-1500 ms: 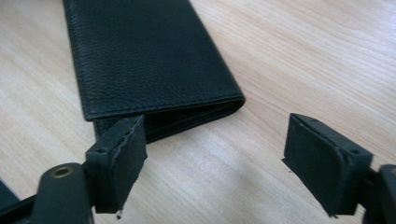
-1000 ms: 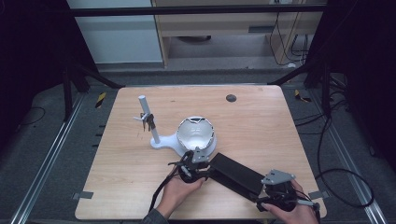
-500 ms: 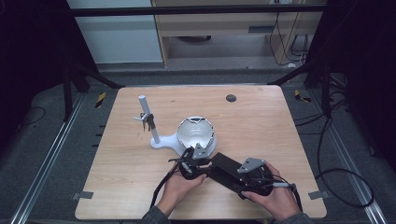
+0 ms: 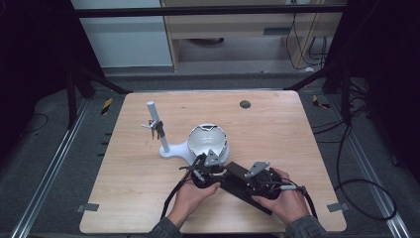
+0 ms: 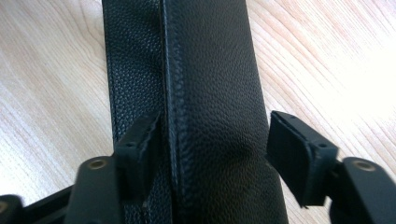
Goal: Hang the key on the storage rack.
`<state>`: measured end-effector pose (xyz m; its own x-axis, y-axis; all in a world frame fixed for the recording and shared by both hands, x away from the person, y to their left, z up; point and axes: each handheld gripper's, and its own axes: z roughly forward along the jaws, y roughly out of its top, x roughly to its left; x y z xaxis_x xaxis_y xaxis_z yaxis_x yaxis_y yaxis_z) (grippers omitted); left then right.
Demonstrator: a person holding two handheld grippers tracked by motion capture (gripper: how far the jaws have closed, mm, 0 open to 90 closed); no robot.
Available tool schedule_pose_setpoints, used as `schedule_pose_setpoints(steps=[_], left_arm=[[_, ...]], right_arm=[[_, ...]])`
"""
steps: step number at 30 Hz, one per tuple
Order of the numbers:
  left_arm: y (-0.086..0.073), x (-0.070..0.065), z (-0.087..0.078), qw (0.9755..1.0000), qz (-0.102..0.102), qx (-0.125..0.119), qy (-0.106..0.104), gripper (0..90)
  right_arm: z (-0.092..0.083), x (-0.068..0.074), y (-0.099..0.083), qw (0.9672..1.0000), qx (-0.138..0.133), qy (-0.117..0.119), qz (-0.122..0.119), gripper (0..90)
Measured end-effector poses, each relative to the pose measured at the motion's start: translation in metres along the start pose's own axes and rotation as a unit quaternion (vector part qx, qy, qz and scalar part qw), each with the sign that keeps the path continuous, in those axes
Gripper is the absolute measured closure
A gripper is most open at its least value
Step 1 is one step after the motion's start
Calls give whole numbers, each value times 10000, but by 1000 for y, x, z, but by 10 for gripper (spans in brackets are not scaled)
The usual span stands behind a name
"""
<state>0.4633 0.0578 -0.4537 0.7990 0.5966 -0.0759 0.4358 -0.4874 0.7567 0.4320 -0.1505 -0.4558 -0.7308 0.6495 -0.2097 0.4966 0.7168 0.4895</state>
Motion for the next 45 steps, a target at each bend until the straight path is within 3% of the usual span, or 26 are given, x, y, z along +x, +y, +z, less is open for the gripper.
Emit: schedule_pose_setpoints(steps=[4,5,8,9,10,11,13,25,31,36,40,45], left_arm=[[0,0,0,10000,-33,3,-35,660],[-1,0,-1,10000,-38,28,-19,649],[-3,0,-2,10000,-87,6,-47,619],[-6,-1,-5,9999,-82,55,-48,602],[-6,-1,-5,9999,-82,55,-48,589],[-8,0,-7,9999,-67,75,-16,575],[-10,0,-9,10000,-39,86,32,559],[-14,3,-15,9999,31,57,77,454],[-14,2,-18,9999,99,32,-7,325],[-12,1,-21,9998,155,24,-88,226],[-9,1,-25,9997,193,-60,-111,183],[0,-1,-34,9990,336,-229,-194,154]], right_arm=[[3,0,2,10000,67,-22,-17,438],[4,0,3,9999,85,-75,-81,518],[4,0,4,9998,82,-129,-114,581],[1,-1,5,9994,41,-262,-221,682],[1,-1,5,9994,41,-262,-221,682],[-3,-2,6,9989,-26,-380,-283,773],[-8,-5,6,9983,-116,-485,-304,825],[-21,-8,-1,9980,-310,-443,-328,839],[-34,-9,-4,9967,-576,-453,-342,839],[-53,-9,-8,9935,-982,-441,-381,839],[-62,-9,-10,9917,-1132,-464,-389,839],[-79,-10,-14,9868,-1503,-465,-396,839]])
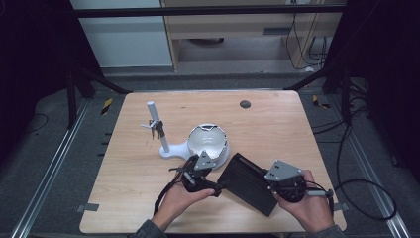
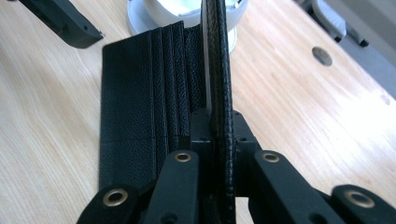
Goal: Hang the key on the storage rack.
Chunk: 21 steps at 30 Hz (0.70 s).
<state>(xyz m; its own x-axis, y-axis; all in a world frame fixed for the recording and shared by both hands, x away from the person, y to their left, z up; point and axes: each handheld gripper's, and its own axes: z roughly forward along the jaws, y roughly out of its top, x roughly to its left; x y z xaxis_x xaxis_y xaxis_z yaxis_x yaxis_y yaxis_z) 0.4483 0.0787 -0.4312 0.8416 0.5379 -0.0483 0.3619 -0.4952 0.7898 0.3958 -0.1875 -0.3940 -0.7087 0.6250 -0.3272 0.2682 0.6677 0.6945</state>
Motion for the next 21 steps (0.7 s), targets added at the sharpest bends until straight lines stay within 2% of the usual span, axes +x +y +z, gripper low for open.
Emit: schedule_pose_setpoints(steps=[5,14,16,21], left_arm=[[10,-2,-5,9998,80,-88,-141,141],[22,-1,-10,9993,296,-135,-177,129],[22,0,-10,9993,279,-143,-195,128],[27,8,-12,9989,158,-205,-388,128]], right_arm=[[-11,-2,2,9996,-278,28,44,840],[-26,-5,7,9972,-749,64,12,840],[-30,-7,9,9964,-839,93,25,840],[-38,-9,13,9950,-987,117,-12,840]])
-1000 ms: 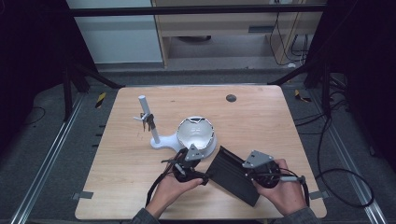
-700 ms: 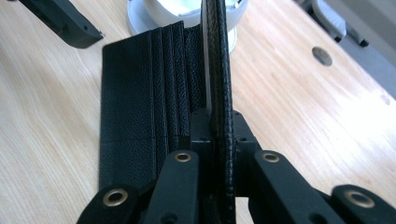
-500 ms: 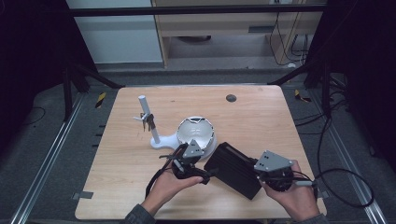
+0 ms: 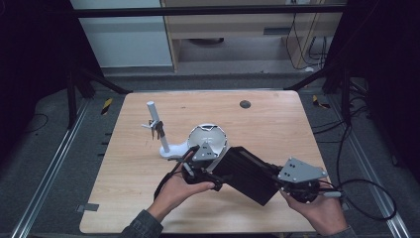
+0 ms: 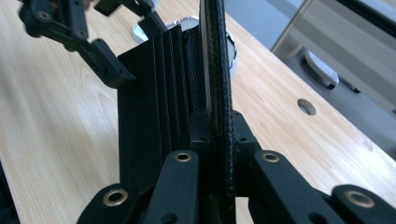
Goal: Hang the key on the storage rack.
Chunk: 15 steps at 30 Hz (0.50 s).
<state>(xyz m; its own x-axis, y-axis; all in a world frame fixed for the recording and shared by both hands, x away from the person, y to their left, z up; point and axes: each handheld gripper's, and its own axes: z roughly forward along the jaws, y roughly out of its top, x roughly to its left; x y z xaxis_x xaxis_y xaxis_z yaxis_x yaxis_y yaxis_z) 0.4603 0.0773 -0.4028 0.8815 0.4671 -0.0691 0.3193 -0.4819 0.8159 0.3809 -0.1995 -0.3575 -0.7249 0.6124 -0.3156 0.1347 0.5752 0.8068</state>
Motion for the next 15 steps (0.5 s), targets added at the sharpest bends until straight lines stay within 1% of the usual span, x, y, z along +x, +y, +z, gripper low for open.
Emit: schedule_pose_setpoints(steps=[2,3,6,9,10,11,12,13,14,15], left_arm=[[1,1,0,10000,4,6,-36,128],[3,3,0,9999,-17,20,-124,128],[6,4,1,9998,-3,0,-213,135],[12,6,2,9991,-52,-64,-414,139],[12,6,2,9991,-52,-64,-414,150],[13,8,2,9987,-140,-87,-491,150],[13,9,2,9983,-203,-112,-542,171],[15,11,1,9973,-253,-109,-684,226],[15,11,1,9972,-246,-83,-700,249],[16,11,0,9966,-207,-32,-802,287]], right_arm=[[-1,0,1,10000,-35,2,1,840],[-3,-1,2,10000,-63,6,-19,840],[-6,-1,7,9999,-162,32,-48,840],[-9,-1,11,9996,-255,64,-99,840],[-9,-1,11,9996,-255,64,-99,840],[-9,-1,12,9995,-278,75,-114,839],[-9,0,14,9994,-300,88,-124,839],[-10,0,15,9993,-338,90,-143,840],[-10,0,16,9992,-347,91,-148,839],[-10,0,16,9992,-350,94,-155,840]])
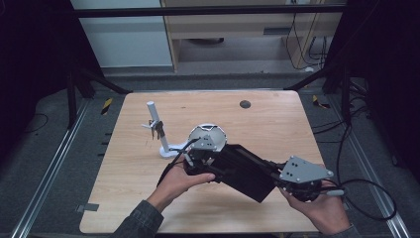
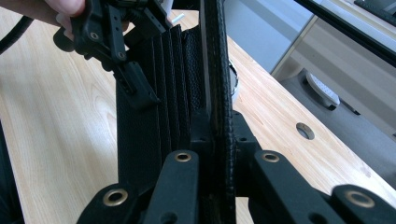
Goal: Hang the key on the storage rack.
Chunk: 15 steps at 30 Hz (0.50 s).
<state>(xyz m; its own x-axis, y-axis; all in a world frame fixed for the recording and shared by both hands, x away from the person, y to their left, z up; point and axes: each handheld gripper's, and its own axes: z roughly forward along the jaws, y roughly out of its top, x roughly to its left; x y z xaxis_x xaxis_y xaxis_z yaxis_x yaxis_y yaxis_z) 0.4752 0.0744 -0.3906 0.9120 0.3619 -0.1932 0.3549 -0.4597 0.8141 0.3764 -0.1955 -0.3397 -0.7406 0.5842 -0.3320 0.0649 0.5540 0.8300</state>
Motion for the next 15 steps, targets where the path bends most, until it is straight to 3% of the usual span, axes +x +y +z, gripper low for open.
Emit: schedule_pose_setpoints(steps=[4,6,8,12,15], left_arm=[[2,-4,-5,9999,128,52,-63,592],[3,-7,-7,9997,130,124,-150,667],[4,-8,-10,9998,97,145,-104,756],[6,-9,-15,9996,217,173,-28,795],[6,-10,-16,9996,196,212,25,797]], right_arm=[[4,1,-1,10000,41,21,-47,838],[6,2,-3,10000,43,32,-78,837],[9,2,-7,9999,101,39,-103,833],[15,3,-17,9997,213,28,-77,819],[18,4,-21,9997,231,50,-54,813]])
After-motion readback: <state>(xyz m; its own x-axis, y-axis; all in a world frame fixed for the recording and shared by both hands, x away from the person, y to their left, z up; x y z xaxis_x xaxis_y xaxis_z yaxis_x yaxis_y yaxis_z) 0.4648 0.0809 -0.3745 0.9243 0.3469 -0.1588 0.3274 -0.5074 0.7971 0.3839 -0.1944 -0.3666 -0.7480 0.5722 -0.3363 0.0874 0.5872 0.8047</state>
